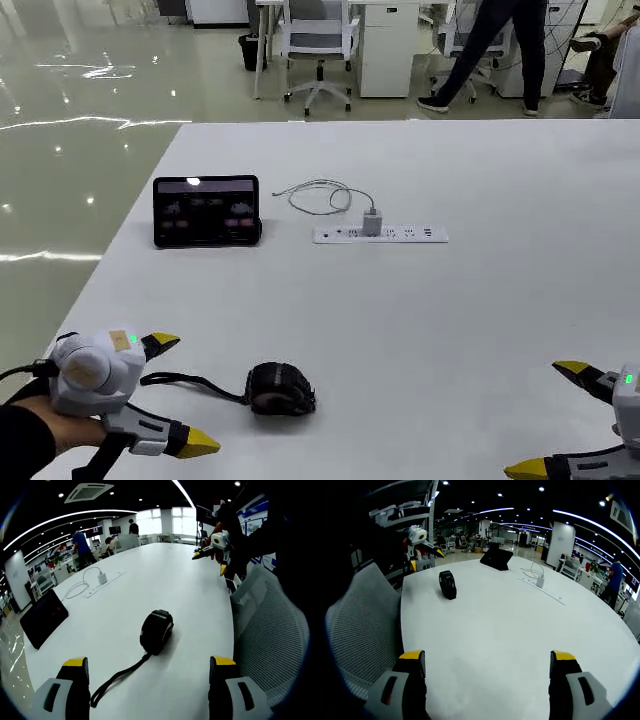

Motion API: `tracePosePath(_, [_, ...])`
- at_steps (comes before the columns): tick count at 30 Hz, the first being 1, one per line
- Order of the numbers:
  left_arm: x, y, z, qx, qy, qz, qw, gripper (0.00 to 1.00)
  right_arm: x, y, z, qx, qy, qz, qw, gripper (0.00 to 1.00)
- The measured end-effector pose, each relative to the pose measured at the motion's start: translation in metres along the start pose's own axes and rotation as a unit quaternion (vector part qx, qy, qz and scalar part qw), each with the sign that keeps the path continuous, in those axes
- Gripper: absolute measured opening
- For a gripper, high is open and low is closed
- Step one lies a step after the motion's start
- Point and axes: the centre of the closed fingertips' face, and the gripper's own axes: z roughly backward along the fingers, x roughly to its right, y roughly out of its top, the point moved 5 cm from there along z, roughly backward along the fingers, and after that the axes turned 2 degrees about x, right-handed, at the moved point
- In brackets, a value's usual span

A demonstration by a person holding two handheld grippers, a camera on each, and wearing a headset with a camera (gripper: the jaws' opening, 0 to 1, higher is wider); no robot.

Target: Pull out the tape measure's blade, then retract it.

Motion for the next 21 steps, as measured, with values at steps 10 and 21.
tracePosePath(10, [0.002, 0.015, -0.026, -0.056, -0.054, -0.034, 0.9964, 0.8, 0.0, 0.013, -0.024, 0.01, 0.034, 0.0, 0.9994, 1.0])
tracePosePath(21, [0.002, 0.031, -0.052, -0.09, -0.082, -0.061, 0.9906, 0.8, -0.009, 0.035, -0.052, 0.016, 0.068, 0.022, 0.9973, 1.0])
